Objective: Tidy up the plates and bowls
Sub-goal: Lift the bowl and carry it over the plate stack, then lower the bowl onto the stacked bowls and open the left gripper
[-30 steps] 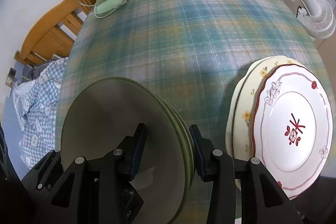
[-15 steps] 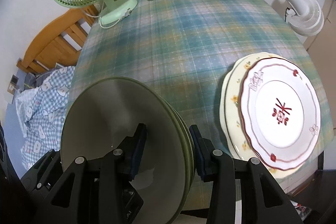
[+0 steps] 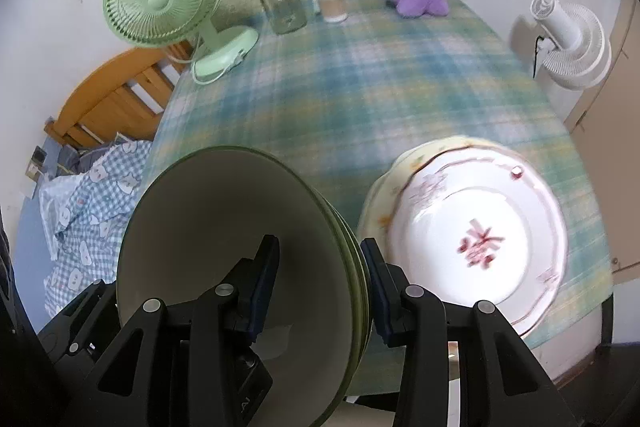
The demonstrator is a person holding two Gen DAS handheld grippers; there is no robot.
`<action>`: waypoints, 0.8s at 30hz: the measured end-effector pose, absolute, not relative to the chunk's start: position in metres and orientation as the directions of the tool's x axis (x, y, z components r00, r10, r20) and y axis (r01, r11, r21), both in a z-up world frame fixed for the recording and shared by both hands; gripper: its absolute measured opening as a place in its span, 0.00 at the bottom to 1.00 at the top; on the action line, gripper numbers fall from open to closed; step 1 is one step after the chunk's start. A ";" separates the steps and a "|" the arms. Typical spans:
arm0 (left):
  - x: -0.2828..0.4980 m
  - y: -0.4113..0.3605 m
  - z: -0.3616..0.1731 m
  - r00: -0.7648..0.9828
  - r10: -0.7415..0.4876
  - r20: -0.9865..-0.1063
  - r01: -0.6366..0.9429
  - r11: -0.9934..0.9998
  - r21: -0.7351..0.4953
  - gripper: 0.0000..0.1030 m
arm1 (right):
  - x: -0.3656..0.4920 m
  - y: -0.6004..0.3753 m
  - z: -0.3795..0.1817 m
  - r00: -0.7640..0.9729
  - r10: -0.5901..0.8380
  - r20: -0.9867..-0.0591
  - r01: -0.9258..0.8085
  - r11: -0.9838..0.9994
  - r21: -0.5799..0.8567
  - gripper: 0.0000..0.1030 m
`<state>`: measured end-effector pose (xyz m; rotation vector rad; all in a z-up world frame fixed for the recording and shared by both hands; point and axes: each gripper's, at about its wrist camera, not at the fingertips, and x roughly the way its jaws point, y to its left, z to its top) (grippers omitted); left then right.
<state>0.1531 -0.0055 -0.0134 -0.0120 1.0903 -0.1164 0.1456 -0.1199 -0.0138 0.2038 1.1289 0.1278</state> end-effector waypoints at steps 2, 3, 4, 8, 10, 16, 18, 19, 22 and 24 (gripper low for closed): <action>0.156 -0.022 -0.009 0.466 -0.096 -0.880 0.086 0.994 -0.063 0.53 | 0.148 -0.134 -0.011 0.425 0.208 -0.881 -0.002 0.974 0.229 0.44; 0.157 -0.026 -0.008 0.467 -0.096 -0.879 0.083 0.994 -0.064 0.53 | 0.149 -0.139 -0.009 0.426 0.208 -0.881 -0.005 0.974 0.227 0.44; 0.158 -0.033 -0.007 0.469 -0.096 -0.878 0.079 0.995 -0.066 0.53 | 0.150 -0.144 -0.008 0.426 0.208 -0.880 -0.009 0.974 0.225 0.44; 0.163 -0.057 -0.005 0.473 -0.094 -0.876 0.067 0.995 -0.071 0.53 | 0.155 -0.168 -0.006 0.424 0.208 -0.881 -0.021 0.975 0.220 0.44; 0.165 -0.068 -0.006 0.468 -0.092 -0.879 0.062 0.996 -0.072 0.53 | 0.158 -0.181 -0.007 0.417 0.209 -0.884 -0.025 0.975 0.219 0.44; 0.169 -0.098 -0.014 0.450 -0.089 -0.888 0.037 0.996 -0.081 0.53 | 0.165 -0.212 -0.016 0.397 0.210 -0.894 -0.037 0.976 0.213 0.44; 0.170 -0.109 -0.019 0.443 -0.089 -0.892 0.032 0.996 -0.083 0.53 | 0.167 -0.221 -0.021 0.389 0.209 -0.897 -0.038 0.977 0.211 0.44; 0.171 -0.114 -0.021 0.439 -0.088 -0.894 0.029 0.996 -0.084 0.53 | 0.169 -0.225 -0.023 0.385 0.209 -0.899 -0.039 0.977 0.211 0.44; 0.175 -0.126 -0.030 0.422 -0.089 -0.902 0.026 0.996 -0.086 0.53 | 0.173 -0.238 -0.033 0.367 0.206 -0.907 -0.042 0.978 0.205 0.44; 0.176 -0.134 -0.037 0.410 -0.089 -0.908 0.025 0.996 -0.086 0.53 | 0.176 -0.245 -0.039 0.354 0.205 -0.912 -0.041 0.978 0.204 0.44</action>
